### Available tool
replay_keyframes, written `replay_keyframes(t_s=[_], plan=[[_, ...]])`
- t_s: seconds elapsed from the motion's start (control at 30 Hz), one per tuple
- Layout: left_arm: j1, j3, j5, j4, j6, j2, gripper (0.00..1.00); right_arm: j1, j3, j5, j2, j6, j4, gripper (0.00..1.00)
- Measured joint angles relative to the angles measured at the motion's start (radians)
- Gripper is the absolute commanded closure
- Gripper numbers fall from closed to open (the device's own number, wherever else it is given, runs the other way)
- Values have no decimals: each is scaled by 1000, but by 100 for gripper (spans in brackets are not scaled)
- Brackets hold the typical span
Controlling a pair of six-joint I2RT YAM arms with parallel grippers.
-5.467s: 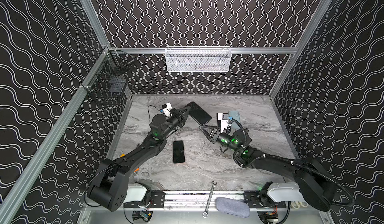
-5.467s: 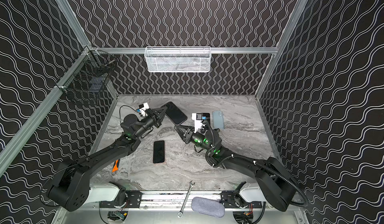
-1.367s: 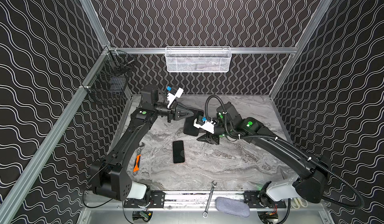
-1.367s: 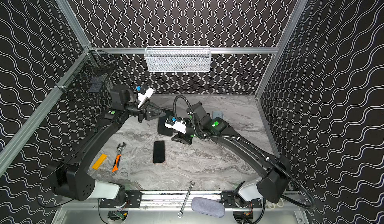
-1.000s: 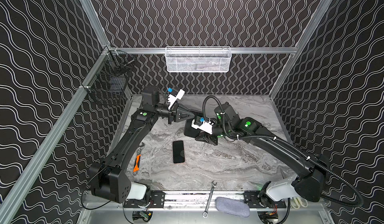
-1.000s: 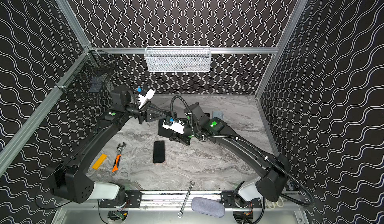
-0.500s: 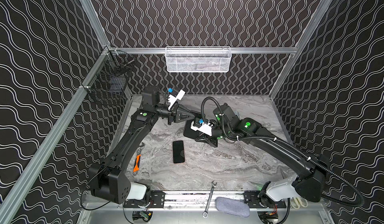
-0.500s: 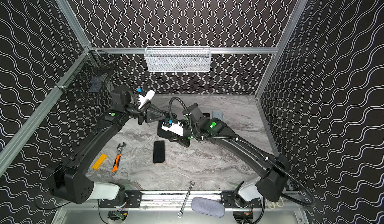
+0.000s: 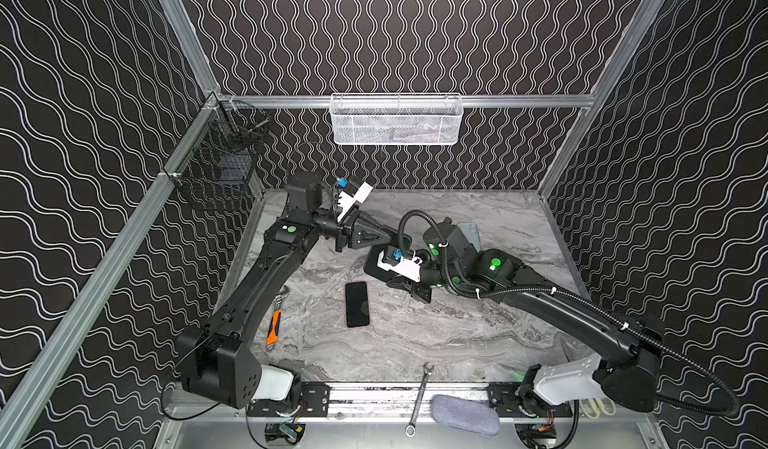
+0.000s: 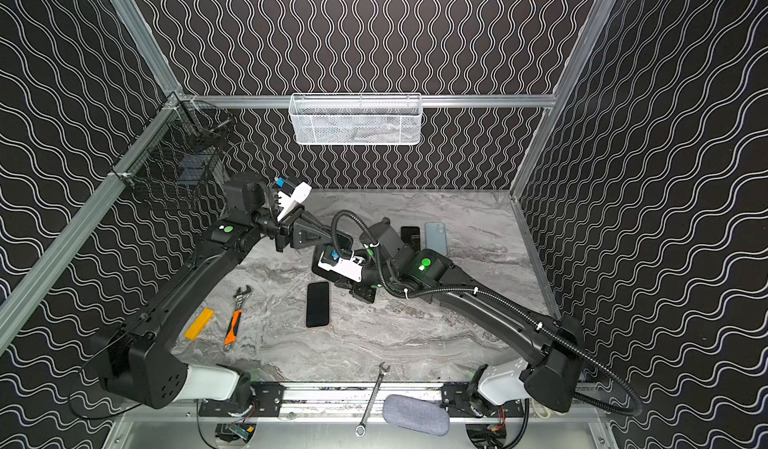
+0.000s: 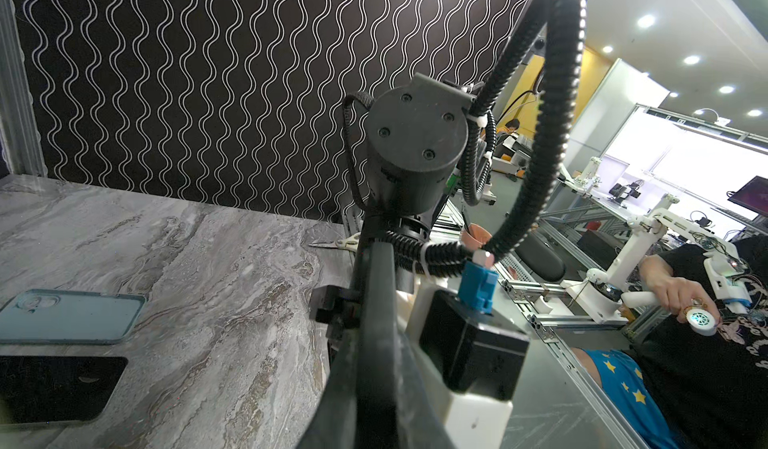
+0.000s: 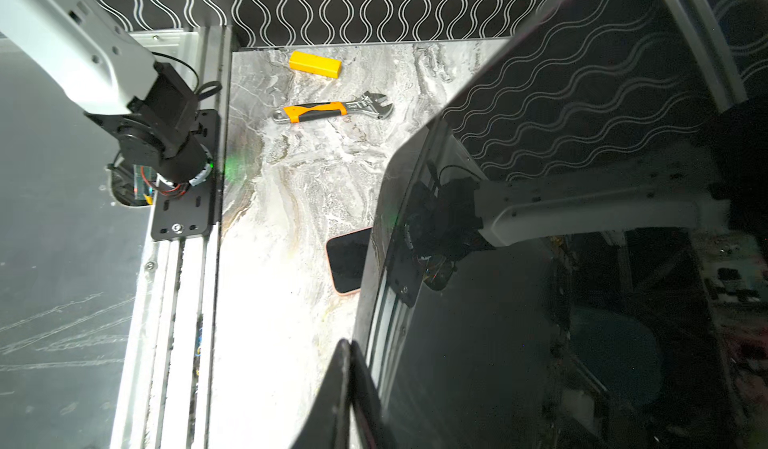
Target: Take the phone out of the phone case
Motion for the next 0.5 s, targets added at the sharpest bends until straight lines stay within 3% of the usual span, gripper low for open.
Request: replay_keyframes(t_s=[0.4,0.5], plan=[[-6,1,0,-2,-18,3,100,46,-48,161,5,-122,53,95],[-6,1,0,-1,-18,5,100,46,-52,197,2,-134,73,90]])
